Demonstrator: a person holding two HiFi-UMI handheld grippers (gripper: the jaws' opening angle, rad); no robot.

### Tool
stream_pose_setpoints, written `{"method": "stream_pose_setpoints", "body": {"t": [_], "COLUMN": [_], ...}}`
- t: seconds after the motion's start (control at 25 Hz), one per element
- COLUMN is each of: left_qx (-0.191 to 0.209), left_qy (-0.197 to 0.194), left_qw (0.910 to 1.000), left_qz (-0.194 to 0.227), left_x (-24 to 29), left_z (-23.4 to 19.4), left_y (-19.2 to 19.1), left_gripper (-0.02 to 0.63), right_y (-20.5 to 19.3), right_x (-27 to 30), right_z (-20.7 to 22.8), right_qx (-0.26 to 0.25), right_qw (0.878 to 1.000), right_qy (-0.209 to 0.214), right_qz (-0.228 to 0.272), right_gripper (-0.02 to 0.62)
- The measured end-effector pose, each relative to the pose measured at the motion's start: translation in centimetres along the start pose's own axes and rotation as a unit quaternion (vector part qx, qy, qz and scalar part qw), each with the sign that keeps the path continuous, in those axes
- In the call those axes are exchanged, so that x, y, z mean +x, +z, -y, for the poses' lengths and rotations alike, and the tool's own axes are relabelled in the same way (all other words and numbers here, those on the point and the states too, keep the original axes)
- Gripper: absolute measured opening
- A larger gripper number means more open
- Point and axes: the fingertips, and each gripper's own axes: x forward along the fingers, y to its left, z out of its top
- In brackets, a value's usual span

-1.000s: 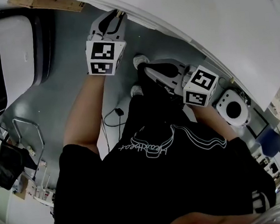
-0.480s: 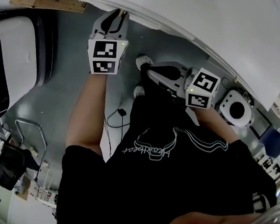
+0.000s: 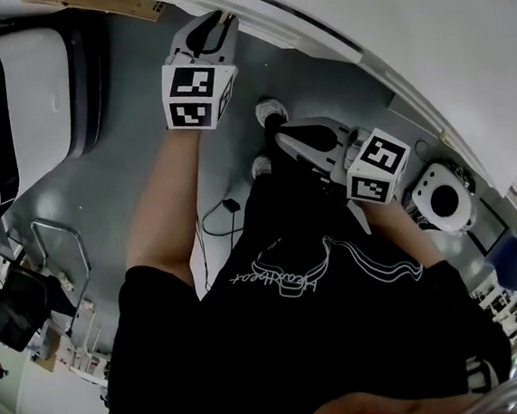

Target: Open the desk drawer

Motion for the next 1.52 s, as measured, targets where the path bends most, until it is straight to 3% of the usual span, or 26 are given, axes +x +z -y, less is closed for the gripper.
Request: {"method": "stream_pose_setpoints", "body": {"t": [1.52], "left_qx": [-0.004], "left_qy": [0.006], "left_qw": [0.9997], "left_qz": [-0.023], "left_x": [-7.2], "left_z": [0.5], "left_y": [-4.4], "left_gripper": [0.091], "right_y": [-4.7], "right_x": [0.4], "right_z": [-5.6], "right_qx": [-0.02], "right_qw": [1.0], "right_qy": [0.006], "right_qz": [-0.001], "right_gripper": [0.006]}}
